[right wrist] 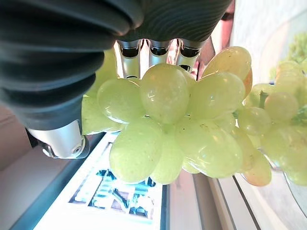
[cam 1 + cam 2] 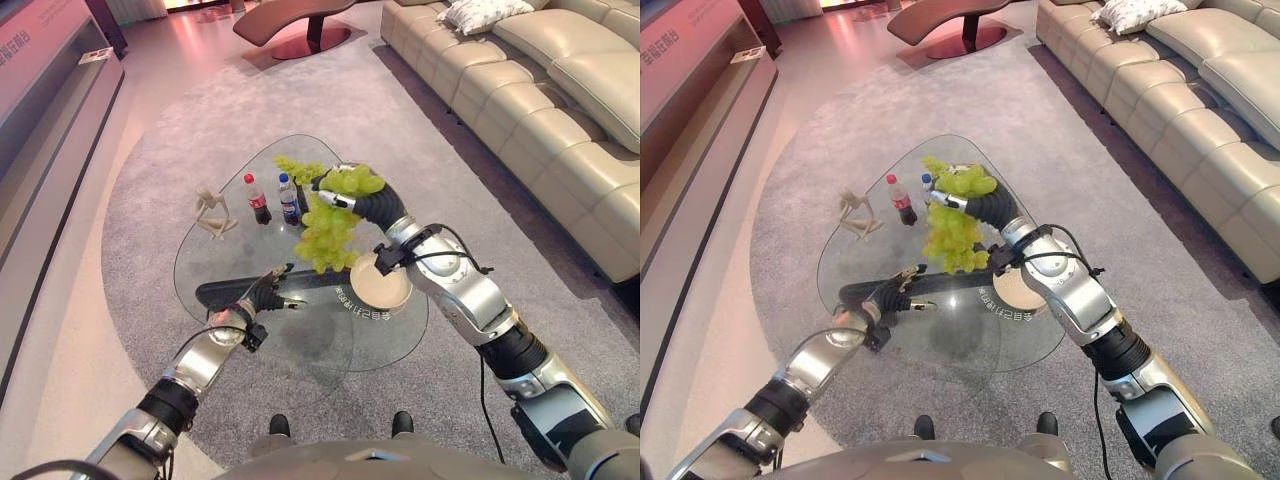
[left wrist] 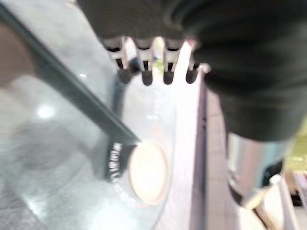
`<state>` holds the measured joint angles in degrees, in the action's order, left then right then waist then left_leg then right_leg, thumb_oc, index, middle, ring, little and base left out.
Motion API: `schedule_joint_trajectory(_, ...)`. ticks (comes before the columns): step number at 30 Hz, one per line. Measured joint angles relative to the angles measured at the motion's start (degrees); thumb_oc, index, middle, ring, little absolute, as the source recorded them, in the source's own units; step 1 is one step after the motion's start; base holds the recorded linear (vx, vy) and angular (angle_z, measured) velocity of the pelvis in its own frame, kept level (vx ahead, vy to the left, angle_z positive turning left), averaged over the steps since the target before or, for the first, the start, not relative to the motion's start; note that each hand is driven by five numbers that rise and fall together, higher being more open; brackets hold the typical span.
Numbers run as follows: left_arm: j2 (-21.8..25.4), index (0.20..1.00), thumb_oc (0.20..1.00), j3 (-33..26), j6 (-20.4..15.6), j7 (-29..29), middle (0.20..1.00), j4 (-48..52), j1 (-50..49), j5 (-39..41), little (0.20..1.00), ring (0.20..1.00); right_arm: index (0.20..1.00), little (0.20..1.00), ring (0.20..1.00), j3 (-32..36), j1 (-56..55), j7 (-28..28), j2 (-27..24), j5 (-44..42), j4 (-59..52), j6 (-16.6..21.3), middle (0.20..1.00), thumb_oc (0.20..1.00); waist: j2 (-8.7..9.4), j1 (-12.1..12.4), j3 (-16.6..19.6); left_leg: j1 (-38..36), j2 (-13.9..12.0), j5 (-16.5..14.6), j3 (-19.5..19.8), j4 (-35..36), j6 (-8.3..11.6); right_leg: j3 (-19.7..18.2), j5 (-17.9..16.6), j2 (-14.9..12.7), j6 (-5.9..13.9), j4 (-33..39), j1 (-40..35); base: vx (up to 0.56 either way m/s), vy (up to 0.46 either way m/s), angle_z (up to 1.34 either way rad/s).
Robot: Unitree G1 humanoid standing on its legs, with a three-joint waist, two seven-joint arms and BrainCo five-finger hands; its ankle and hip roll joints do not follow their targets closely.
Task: Pick up fruits into the plate
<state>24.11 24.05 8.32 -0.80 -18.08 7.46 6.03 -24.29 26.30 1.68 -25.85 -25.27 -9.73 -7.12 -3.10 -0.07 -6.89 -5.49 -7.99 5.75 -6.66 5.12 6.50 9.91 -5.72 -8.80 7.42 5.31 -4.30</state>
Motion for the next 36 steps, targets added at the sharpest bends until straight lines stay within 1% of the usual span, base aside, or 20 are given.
schedule_joint_trajectory(1, -0.8, 1.0, 1.0, -0.8, 0.0, 1.1, 1.0, -1.8, -0.6, 0.2, 1.0, 1.0, 0.2, 0.2, 0.2, 1.2, -0.4, 0.4, 0.0, 0.0, 0.0, 0.2, 0.2, 0.2, 0.0, 0.0, 0.0, 0.0, 0.0, -0.1, 0.0, 0.0, -0.19, 0.0, 0.0, 0.0, 0.02, 0.1, 0.0, 0.04, -0.001, 0.0)
schedule_joint_trajectory(2, -1.7, 1.0, 1.0, -1.6, -0.9, 2.3, 1.0, -4.5, -1.1, 0.3, 1.0, 1.0, 0.2, 0.2, 0.2, 2.2, -1.3, 0.9, -0.1, 0.0, 0.0, 1.0, 0.2, 0.2, 0.01, 0.0, 0.0, -0.1, 0.0, -0.1, 0.0, 0.0, -0.21, 0.0, 0.0, 0.0, 0.03, 0.0, -0.1, 0.04, -0.001, 0.0)
schedule_joint_trajectory(5, -3.3, 1.0, 1.0, -2.5, -2.0, 6.2, 1.0, -11.2, -1.4, 0.7, 1.0, 1.0, 0.2, 0.2, 0.2, 3.8, -3.1, 1.4, 0.0, 0.1, 0.0, 2.0, 0.2, 0.2, 0.02, -0.2, 0.0, -0.1, 0.0, -0.2, -0.1, 0.0, -0.24, -0.1, 0.0, 0.0, 0.03, 0.0, -0.1, 0.06, -0.002, -0.02)
schedule_joint_trajectory(8, -4.4, 1.0, 1.0, -4.6, -2.8, 9.4, 1.0, -12.4, -3.3, 0.8, 1.0, 1.0, 0.2, 0.2, 0.2, 5.9, -5.8, 2.0, -0.4, 0.8, 0.1, 2.2, 0.2, 0.2, 0.09, -0.1, 0.0, -0.1, 0.0, -0.1, -0.1, 0.0, -0.08, 0.0, 0.0, 0.0, 0.04, 0.0, -0.1, 0.0, 0.0, 0.0)
schedule_joint_trajectory(11, -4.7, 1.0, 1.0, -6.9, -3.5, 11.4, 1.0, -14.1, -4.4, 0.8, 1.0, 1.0, 0.2, 0.2, 0.2, 8.4, -8.3, 2.3, -1.1, 1.2, 0.6, 2.2, 0.2, 0.2, 0.15, -0.1, -0.1, 0.0, 0.0, -0.1, 0.0, 0.0, -0.09, 0.0, 0.1, 0.0, 0.2, 0.1, 0.0, -0.01, 0.002, 0.01)
schedule_joint_trajectory(15, -4.7, 1.0, 1.0, -10.5, -3.6, 14.3, 1.0, -19.2, -4.9, 0.7, 1.0, 1.0, 0.2, 0.2, 0.2, 11.6, -11.0, 3.2, -3.4, 2.2, 3.9, 2.2, 0.2, 0.2, 0.51, -0.2, -0.6, 1.3, 0.0, -0.1, 0.4, 0.1, -0.32, 0.3, 0.3, 0.0, 0.47, 0.3, 1.1, -0.03, 0.004, 0.03)
schedule_joint_trajectory(18, -4.6, 1.0, 1.0, -11.1, -3.8, 15.8, 1.0, -20.2, -4.9, 0.7, 1.0, 1.0, 0.2, 0.2, 0.2, 12.4, -11.2, 3.1, -4.4, 2.4, 7.1, 2.5, 0.2, 0.2, 0.71, -0.2, -1.7, 2.8, 0.0, 0.4, 0.7, 0.0, -0.16, 0.5, 0.3, 0.0, 0.41, 0.1, 2.4, -0.21, 0.011, 0.06)
schedule_joint_trajectory(19, -4.5, 1.0, 1.0, -11.1, -4.5, 16.8, 1.0, -20.9, -4.2, 0.6, 1.0, 1.0, 0.2, 0.2, 0.2, 12.5, -11.0, 3.1, -5.1, 2.9, 8.5, 3.3, 0.2, 0.2, 0.76, -0.1, -2.2, 4.4, 0.0, 0.8, 1.1, 0.0, -0.15, 0.7, 0.1, 0.0, 0.22, 0.0, 3.9, -0.18, 0.017, 0.07)
schedule_joint_trajectory(20, -4.4, 1.0, 1.0, -11.1, -4.7, 17.2, 1.0, -21.0, -3.8, 0.6, 1.0, 1.0, 0.2, 0.2, 0.2, 12.6, -10.8, 3.1, -5.3, 3.1, 9.0, 3.3, 0.2, 0.2, 0.75, -0.2, -2.7, 5.1, 0.0, 1.1, 1.3, 0.0, -0.19, 0.9, 0.0, 0.0, 0.05, 0.0, 4.3, -0.26, 0.022, 0.11)
schedule_joint_trajectory(21, -4.2, 1.0, 1.0, -11.0, -4.7, 18.0, 1.0, -21.4, -2.1, 0.7, 1.0, 1.0, 0.2, 0.2, 0.2, 12.6, -9.8, 3.2, -5.6, 4.3, 11.5, 4.2, 0.2, 0.2, 0.78, -0.2, -4.5, 6.8, 0.0, 1.8, 1.6, -0.1, -0.22, 1.3, -0.8, 0.0, -0.13, -0.1, 5.8, -0.14, 0.008, 0.08)
schedule_joint_trajectory(22, -4.2, 1.0, 1.0, -11.0, -4.7, 18.2, 1.0, -21.6, -1.5, 0.8, 1.0, 1.0, 0.2, 0.2, 0.2, 12.6, -9.4, 3.2, -5.7, 4.7, 12.2, 4.2, 0.2, 0.2, 0.7, -0.1, -5.3, 7.2, 0.1, 2.0, 1.6, -0.1, -0.24, 1.4, -0.9, 0.0, -0.15, -0.1, 6.2, -0.19, 0.006, 0.1)
schedule_joint_trajectory(25, -4.1, 1.0, 1.0, -11.0, -4.6, 19.6, 1.0, -23.9, 2.6, 1.8, 1.0, 1.0, 0.2, 0.2, 0.2, 12.5, -7.9, 4.2, -6.4, 6.5, 17.0, 4.8, 0.2, 0.2, 0.62, 0.1, -10.4, 8.8, 0.1, 2.4, 2.1, -0.3, -0.17, 1.8, -1.3, 0.0, -0.37, -0.1, 7.2, -0.12, -0.008, 0.09)
schedule_joint_trajectory(27, -3.9, 1.0, 1.0, -11.0, -4.5, 20.0, 1.0, -25.0, 3.9, 2.5, 1.0, 1.0, 0.2, 0.2, 0.2, 12.4, -7.1, 4.6, -6.4, 7.4, 19.9, 6.3, 0.2, 0.2, 0.63, 0.2, -12.1, 10.2, 0.1, 2.4, 2.3, -0.7, -0.16, 2.0, -1.4, 0.0, -0.49, -0.1, 8.3, -0.07, -0.016, 0.04)
schedule_joint_trajectory(30, -3.7, 1.0, 1.0, -11.0, -4.1, 20.8, 1.0, -28.7, 7.1, 2.9, 1.0, 1.0, 0.2, 0.2, 0.2, 12.2, -4.8, 7.0, -6.7, 8.7, 25.1, 8.3, 0.2, 0.2, 0.62, 0.2, -17.1, 11.3, 0.1, 2.5, 2.5, -0.8, -0.1, 2.2, -1.7, 0.1, -0.53, -0.1, 9.1, -0.05, -0.03, 0.04)
schedule_joint_trajectory(32, -3.6, 1.0, 1.0, -11.0, -3.5, 21.3, 1.0, -29.7, 8.3, 3.0, 1.0, 1.0, 0.2, 0.2, 0.2, 12.2, -3.4, 8.1, -6.9, 9.0, 26.3, 9.0, 0.2, 0.2, 0.62, 0.3, -19.3, 11.4, 0.1, 2.4, 2.5, -0.8, -0.1, 2.6, -1.7, 0.1, -0.53, -0.1, 9.2, -0.01, -0.01, 0.03)
schedule_joint_trajectory(33, -3.6, 1.0, 1.0, -11.0, -3.4, 21.5, 1.0, -31.0, 9.4, 3.0, 1.0, 1.0, 0.2, 0.2, 0.2, 12.1, -2.4, 8.5, -6.9, 9.0, 27.7, 9.9, 0.2, 0.2, 0.59, 0.3, -20.1, 11.8, 0.1, 2.4, 2.8, -0.8, -0.09, 3.0, -1.7, 0.0, -0.52, -0.1, 9.3, -0.01, -0.017, 0.08)
schedule_joint_trajectory(34, -3.5, 1.0, 1.0, -11.0, -3.5, 21.7, 1.0, -32.2, 10.5, 3.1, 1.0, 1.0, 0.2, 0.2, 0.2, 12.1, -1.0, 9.4, -7.0, 9.0, 29.4, 10.8, 0.2, 0.2, 0.65, 0.4, -20.3, 12.7, 0.1, 2.4, 3.0, -0.8, -0.09, 3.2, -1.7, 0.0, -0.52, -0.1, 10.2, -0.01, -0.01, 0.08)
schedule_joint_trajectory(36, -3.4, 1.0, 1.0, -11.0, -3.5, 21.9, 1.0, -33.6, 11.8, 3.6, 1.0, 1.0, 0.2, 0.2, 0.2, 12.1, 0.7, 10.0, -7.6, 9.0, 30.8, 11.2, 0.2, 0.2, 0.73, 0.7, -21.2, 13.2, 0.2, 2.5, 3.0, -0.9, -0.08, 3.2, -1.7, 0.0, -0.53, -0.1, 10.6, 0.0, -0.003, 0.02)
